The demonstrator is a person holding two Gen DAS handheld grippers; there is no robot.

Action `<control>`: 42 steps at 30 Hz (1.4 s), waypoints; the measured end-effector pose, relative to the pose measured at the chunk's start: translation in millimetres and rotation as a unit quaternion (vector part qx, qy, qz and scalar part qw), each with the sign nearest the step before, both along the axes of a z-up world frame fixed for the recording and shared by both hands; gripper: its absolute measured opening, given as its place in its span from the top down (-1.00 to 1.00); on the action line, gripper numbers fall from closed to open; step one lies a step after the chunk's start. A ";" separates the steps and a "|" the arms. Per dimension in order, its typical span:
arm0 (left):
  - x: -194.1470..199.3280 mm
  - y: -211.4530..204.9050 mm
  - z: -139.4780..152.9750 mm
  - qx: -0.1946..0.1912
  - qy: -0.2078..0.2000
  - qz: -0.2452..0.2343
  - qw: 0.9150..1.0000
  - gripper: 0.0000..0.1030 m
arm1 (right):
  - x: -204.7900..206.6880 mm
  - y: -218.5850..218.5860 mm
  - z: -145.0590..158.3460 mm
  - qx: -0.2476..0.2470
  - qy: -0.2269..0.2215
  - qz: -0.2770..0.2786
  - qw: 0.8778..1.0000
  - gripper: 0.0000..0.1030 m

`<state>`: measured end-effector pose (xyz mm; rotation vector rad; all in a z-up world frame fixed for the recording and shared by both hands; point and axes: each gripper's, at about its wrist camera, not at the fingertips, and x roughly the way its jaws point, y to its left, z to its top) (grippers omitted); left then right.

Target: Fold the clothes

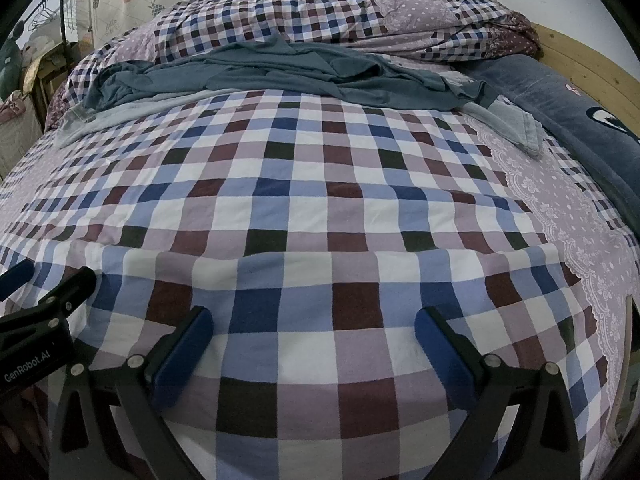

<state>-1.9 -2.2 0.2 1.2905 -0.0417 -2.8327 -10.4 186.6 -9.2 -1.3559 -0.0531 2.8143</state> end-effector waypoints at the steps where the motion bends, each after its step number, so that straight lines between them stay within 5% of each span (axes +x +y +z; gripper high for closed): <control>1: -0.4 -0.6 0.1 0.000 0.000 0.000 1.000 -1.00 | 0.6 0.2 0.3 -0.001 0.000 0.000 1.000 -1.00; 30: 1.7 -4.5 1.4 -0.017 0.006 0.005 1.000 -1.00 | -2.0 2.6 -1.7 -0.017 -0.002 -0.001 1.000 -1.00; 35: 1.5 -9.4 2.7 -0.007 0.005 0.003 1.000 -1.00 | -3.5 4.6 -1.9 -0.031 -0.004 0.000 1.000 -1.00; 42: -1.5 -27.9 14.0 0.055 0.004 0.003 0.998 -1.00 | -6.1 10.5 3.8 -0.068 0.002 0.002 0.998 -1.00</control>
